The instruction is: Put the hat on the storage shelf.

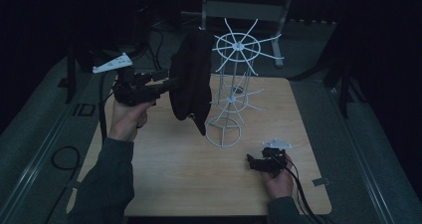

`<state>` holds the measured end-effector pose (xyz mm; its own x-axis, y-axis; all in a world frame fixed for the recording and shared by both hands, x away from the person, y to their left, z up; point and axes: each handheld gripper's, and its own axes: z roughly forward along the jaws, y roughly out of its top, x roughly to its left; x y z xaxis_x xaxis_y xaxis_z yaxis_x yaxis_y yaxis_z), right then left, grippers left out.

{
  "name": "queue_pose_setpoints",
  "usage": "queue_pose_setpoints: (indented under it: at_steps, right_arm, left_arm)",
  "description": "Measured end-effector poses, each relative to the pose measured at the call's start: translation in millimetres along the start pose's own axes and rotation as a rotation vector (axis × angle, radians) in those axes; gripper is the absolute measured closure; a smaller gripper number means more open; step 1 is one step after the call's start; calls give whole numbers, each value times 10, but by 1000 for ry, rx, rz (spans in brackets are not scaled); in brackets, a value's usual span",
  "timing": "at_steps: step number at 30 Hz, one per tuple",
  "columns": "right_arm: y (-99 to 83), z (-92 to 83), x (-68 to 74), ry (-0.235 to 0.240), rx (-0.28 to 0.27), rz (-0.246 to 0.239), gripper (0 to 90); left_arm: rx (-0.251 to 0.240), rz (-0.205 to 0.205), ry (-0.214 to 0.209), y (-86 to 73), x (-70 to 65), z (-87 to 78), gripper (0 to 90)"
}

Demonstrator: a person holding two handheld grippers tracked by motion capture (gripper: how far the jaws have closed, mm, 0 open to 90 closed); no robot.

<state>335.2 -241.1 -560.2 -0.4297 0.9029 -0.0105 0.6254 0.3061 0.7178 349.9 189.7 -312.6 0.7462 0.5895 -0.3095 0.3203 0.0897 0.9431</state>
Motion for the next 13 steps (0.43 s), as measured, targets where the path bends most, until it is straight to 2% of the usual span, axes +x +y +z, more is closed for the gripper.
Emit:
queue_pose_setpoints:
  at_steps: [8,13]
  right_arm:
    - [0,0,1,0,0,1,115]
    - [0,0,1,0,0,2,115]
  left_arm:
    - [-19,-5,22,20,27,-101,293]
    - [-65,-27,26,10,72,-216,293]
